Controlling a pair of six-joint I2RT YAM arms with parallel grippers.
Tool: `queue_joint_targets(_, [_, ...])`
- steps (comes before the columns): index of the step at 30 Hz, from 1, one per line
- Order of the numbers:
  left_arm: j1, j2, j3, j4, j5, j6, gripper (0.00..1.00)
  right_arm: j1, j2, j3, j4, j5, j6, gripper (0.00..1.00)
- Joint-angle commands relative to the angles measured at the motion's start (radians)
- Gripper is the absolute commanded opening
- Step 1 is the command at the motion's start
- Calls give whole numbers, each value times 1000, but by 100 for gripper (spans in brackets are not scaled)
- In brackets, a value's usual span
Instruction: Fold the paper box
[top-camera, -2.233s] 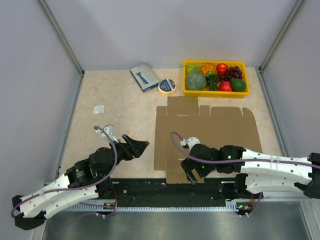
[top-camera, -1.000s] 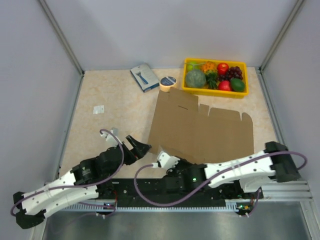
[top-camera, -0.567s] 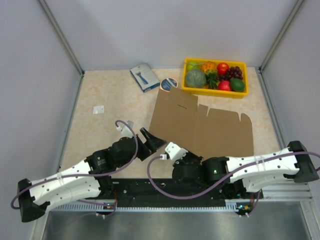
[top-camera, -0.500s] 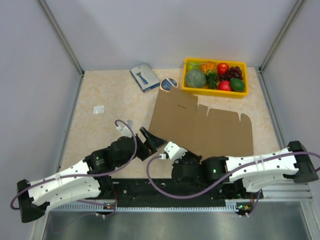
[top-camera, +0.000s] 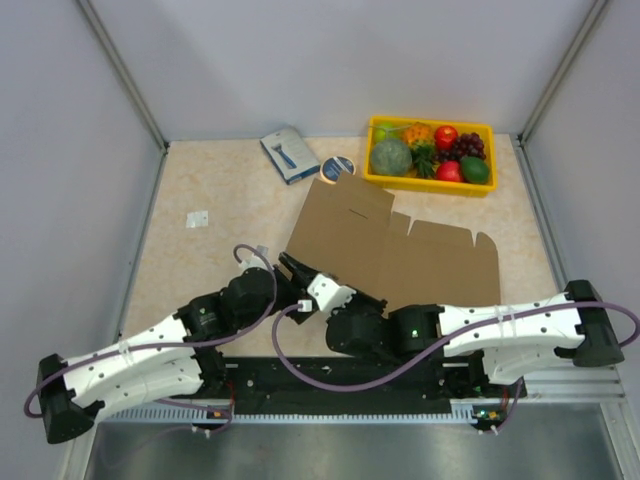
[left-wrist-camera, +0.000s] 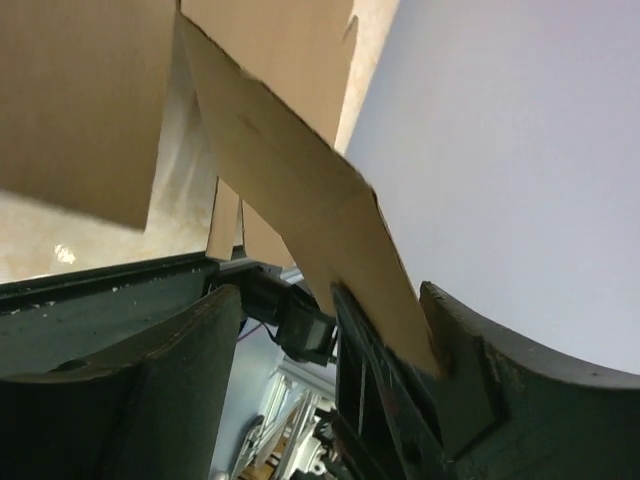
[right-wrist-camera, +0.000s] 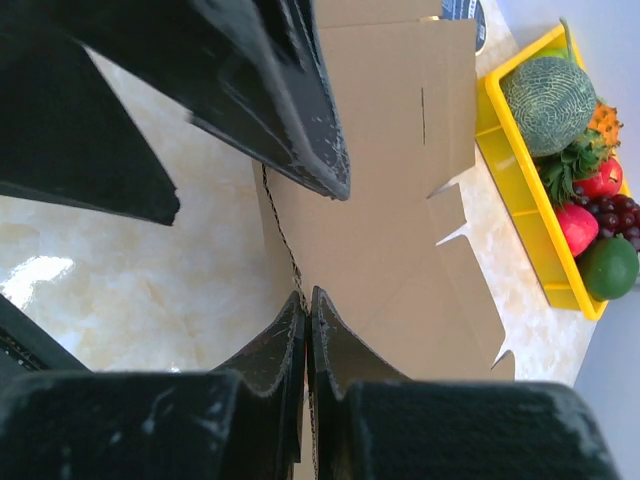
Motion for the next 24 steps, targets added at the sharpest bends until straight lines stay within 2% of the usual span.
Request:
queue_joint_targets(1, [34,64,22,100,5,7,71,-11,12,48,50,16,-21,0])
queue_joint_targets(2, [34,69,24,109,-10,22,67,-11,10,51,50,10,-18,0])
queue_joint_targets(3, [35,70,24,111,-18,59,53,-11,12,53,51,-2,-13,0])
queue_joint_targets(5, [35,66,19,129,-53,122,43,-11,15,62,51,-14,-9,0])
queue_joint_targets(6, [38,63,21,114,-62,195,28,-11,15,68,51,-34,1,0])
queue_joint_targets(7, [40,58,24,96,-71,227,22,-11,12,74,51,-50,5,0])
queue_joint_targets(10, [57,32,30,46,-85,398,0,-11,-22,97,30,-111,7,53])
queue_joint_targets(11, [69,9,35,25,-94,447,0,-19,-57,138,-5,-123,21,77])
queue_joint_targets(12, [74,-3,44,2,-99,573,0,-32,-78,169,-37,-208,45,81])
queue_joint_targets(14, [81,-31,91,-39,-104,713,0,-101,-130,265,-119,-342,64,84])
queue_joint_targets(15, [83,-34,120,-73,-104,839,0,-124,-178,292,-131,-444,64,84])
queue_joint_targets(17, [84,-35,219,-171,-96,970,0,-190,-215,362,-160,-539,30,88])
queue_joint_targets(20, [84,-14,358,-285,-58,1239,0,-298,-240,444,-179,-712,-67,92])
queue_joint_targets(21, [84,-8,389,-303,-24,1283,0,-372,-224,465,-180,-779,-137,92])
queue_joint_targets(23, [84,9,472,-355,2,1393,0,-446,-197,531,-180,-855,-197,90])
queue_joint_targets(24, [86,12,495,-369,13,1422,0,-530,-183,552,-183,-942,-266,89])
